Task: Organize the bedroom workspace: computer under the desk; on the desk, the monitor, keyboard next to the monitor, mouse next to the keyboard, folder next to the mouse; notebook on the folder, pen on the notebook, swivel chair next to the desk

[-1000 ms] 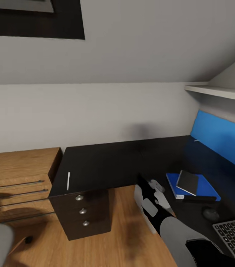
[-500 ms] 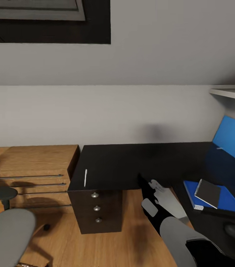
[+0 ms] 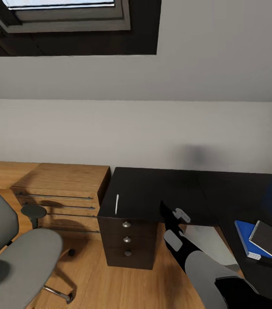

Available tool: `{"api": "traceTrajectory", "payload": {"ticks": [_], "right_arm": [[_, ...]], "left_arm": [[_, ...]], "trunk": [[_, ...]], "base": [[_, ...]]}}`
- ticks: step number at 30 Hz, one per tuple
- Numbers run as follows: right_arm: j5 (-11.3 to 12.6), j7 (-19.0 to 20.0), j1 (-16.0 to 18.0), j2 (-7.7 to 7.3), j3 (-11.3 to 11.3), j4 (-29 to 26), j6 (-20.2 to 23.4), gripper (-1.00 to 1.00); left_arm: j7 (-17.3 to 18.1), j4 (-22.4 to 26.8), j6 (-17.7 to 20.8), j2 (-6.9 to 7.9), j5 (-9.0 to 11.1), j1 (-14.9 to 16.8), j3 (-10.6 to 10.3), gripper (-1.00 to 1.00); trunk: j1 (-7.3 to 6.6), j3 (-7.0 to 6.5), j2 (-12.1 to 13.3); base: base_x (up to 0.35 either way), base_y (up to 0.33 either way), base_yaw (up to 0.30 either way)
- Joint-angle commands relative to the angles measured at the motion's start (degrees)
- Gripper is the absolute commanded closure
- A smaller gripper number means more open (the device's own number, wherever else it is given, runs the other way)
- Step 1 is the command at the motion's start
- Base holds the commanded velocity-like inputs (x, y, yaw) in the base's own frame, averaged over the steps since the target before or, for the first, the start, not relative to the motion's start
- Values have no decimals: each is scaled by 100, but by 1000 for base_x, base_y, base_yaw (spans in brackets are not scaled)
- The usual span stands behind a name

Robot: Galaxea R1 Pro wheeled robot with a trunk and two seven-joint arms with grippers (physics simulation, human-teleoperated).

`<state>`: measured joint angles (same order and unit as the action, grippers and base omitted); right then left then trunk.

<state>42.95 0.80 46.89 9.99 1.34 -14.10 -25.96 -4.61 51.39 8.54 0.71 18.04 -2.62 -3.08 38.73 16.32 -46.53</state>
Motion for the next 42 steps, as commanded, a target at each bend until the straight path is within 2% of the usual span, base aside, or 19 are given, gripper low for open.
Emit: {"api": "traceTrajectory", "payload": {"ticks": [1,4,5,6,11,13,17,23,29,35,37,39,41,42], "right_arm": [[5,-9,4,1,24,4,-26,-100],[-107,-30,4,1,62,8,-29,-100],[-193,-40,4,1,109,10,-30,-100],[-384,-118,4,1,212,15,-28,-100],[-524,-244,4,1,293,15,-22,-100],[-656,-268,4,1,379,15,-18,-100],[-1045,-481,6,1,709,13,-13,-100],[-1202,-830,6,1,884,13,4,-100],[-1224,-849,7,1,914,6,18,-100],[-1232,-816,8,1,960,-47,83,-100],[-1291,-836,11,1,1037,-131,127,-100],[-1472,-898,12,1,1202,-278,221,-100],[-1880,-1143,13,1,1480,-454,599,-100],[-2001,-1233,13,1,1546,-487,750,-100]], "left_arm": [[-48,18,26,8,59,-2,-26,-100],[-48,20,25,8,59,-2,-26,-100],[-48,20,25,11,59,-2,-26,-100],[-48,18,23,20,59,-2,-26,-100],[-48,20,17,26,59,-2,-26,-100],[-48,20,12,29,59,-2,-25,-100],[-48,20,-121,33,59,-2,-19,-100],[-48,21,-341,40,65,-2,-4,-100],[-48,21,-386,50,67,-2,1,-100],[-55,35,-396,52,74,-2,19,-100],[-56,45,-397,48,71,-2,66,-100],[-52,50,-398,42,69,-2,133,-100],[-50,58,-418,37,68,-2,192,-100],[-50,59,-433,37,68,-2,201,-100]], "trunk": [[1,7,-6],[1,7,-6],[1,7,-6],[1,7,-6],[1,7,-6],[1,7,-6],[1,6,-6],[1,-3,-6],[1,-20,-6],[1,-21,-6],[1,-21,-6],[1,-21,-6],[1,-21,-6],[1,-21,-6]], "base": [[0,0,215],[0,0,210],[0,0,242],[0,0,269],[0,0,278],[0,0,285],[56,0,285],[255,0,279],[320,0,211],[175,0,20],[37,0,3],[19,0,1],[9,0,1],[5,0,0]]}}
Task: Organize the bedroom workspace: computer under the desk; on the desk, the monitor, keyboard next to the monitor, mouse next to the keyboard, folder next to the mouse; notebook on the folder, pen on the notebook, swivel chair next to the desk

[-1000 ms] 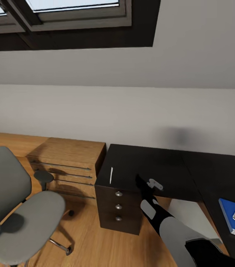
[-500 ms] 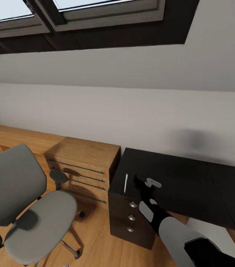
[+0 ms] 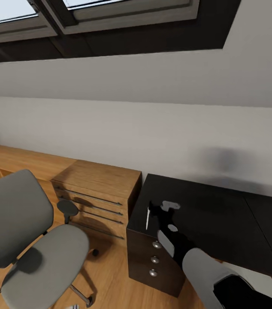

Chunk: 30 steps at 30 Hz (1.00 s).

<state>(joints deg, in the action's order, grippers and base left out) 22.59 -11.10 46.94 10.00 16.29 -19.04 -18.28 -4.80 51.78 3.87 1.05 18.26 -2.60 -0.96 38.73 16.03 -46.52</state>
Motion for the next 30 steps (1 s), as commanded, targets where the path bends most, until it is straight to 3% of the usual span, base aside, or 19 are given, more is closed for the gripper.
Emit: {"api": "traceTrajectory", "payload": {"ticks": [1,4,11,16,23,30], "right_arm": [[-327,-322,8,0,207,-115,559,-100],[-805,-641,8,0,382,-487,1731,-100],[-847,-733,8,0,442,-661,2544,-100],[-845,-722,8,0,445,-708,2610,-100],[-844,-724,8,0,451,-712,2610,-100],[-852,-717,8,0,624,-713,2608,-100]], "left_arm": [[-31,23,-34,2,46,-4,6,-100],[-28,25,-384,-3,40,-4,15,-100],[-21,25,-606,-8,30,-4,11,-100],[-21,25,-615,-8,29,-4,16,-100],[-19,25,-620,-8,29,-4,17,-100],[-10,270,-614,-6,55,-4,143,-100]], "trunk": [[1,7,-6],[1,7,-6],[1,7,-6],[1,7,-6],[1,7,-6],[1,14,-6]], "base": [[3,0,0],[1,0,0],[0,0,0],[0,0,11],[0,0,222],[0,0,159]]}}
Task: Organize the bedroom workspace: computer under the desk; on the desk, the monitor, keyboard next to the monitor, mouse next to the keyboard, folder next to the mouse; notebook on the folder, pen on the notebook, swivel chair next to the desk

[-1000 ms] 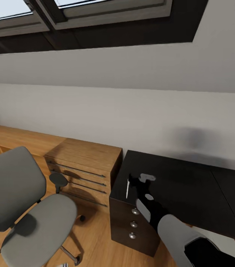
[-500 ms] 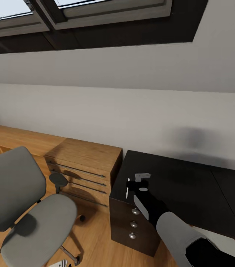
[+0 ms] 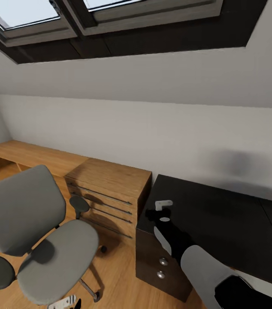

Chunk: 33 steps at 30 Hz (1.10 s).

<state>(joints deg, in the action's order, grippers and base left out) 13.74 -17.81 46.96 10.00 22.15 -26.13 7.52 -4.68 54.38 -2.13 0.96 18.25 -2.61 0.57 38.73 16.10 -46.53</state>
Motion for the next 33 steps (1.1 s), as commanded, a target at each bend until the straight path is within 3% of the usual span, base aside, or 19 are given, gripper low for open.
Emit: {"api": "traceTrajectory", "payload": {"ticks": [1,8,12,17,24,33], "right_arm": [[33,-43,7,0,43,-5,26,-100],[0,-27,7,0,69,-1,3,-100],[-207,-17,7,0,248,70,-578,-100],[-353,-23,13,0,431,412,-893,-100],[-354,-24,50,0,464,934,-939,-100],[-338,-27,59,0,465,1071,-911,-100]], "left_arm": [[-21,67,-10,-1,59,-3,26,-100],[-24,165,1,-13,73,-3,183,-100],[-24,164,4,-23,66,-3,213,-100],[-24,157,8,-28,65,-3,210,-100],[-24,152,4,-34,50,-3,199,-100],[-23,160,-13,-34,48,-3,198,-100]], "trunk": [[23,25,-46],[177,151,-327],[265,223,-487],[375,313,-688],[529,439,-968],[726,600,-1329]], "base": [[0,0,31],[0,0,7],[0,0,0],[0,0,0],[0,0,0],[0,0,0]]}}
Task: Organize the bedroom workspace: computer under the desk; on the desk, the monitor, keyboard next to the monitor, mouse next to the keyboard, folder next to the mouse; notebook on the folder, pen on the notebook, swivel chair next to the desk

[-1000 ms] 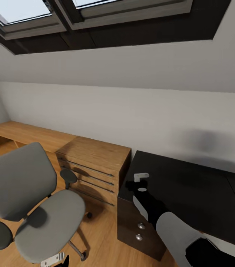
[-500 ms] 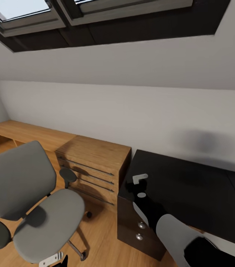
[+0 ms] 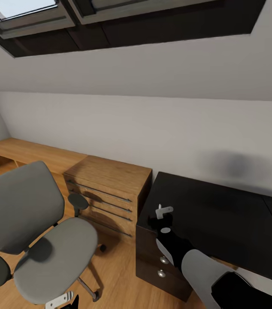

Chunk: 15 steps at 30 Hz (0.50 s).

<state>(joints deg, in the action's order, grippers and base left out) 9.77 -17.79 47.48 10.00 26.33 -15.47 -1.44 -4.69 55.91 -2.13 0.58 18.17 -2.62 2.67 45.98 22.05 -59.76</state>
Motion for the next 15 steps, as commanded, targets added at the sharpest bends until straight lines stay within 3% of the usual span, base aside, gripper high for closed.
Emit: {"api": "traceTrajectory", "payload": {"ticks": [1,15], "right_arm": [[59,-30,6,0,47,6,-15,-100],[245,-28,6,0,39,7,-19,-100]], "left_arm": [[-22,7,-14,3,56,-2,-12,-100],[-14,16,-15,3,55,-2,-21,-100]], "trunk": [[23,24,-46],[331,275,-607]], "base": [[0,0,0],[0,0,0]]}}
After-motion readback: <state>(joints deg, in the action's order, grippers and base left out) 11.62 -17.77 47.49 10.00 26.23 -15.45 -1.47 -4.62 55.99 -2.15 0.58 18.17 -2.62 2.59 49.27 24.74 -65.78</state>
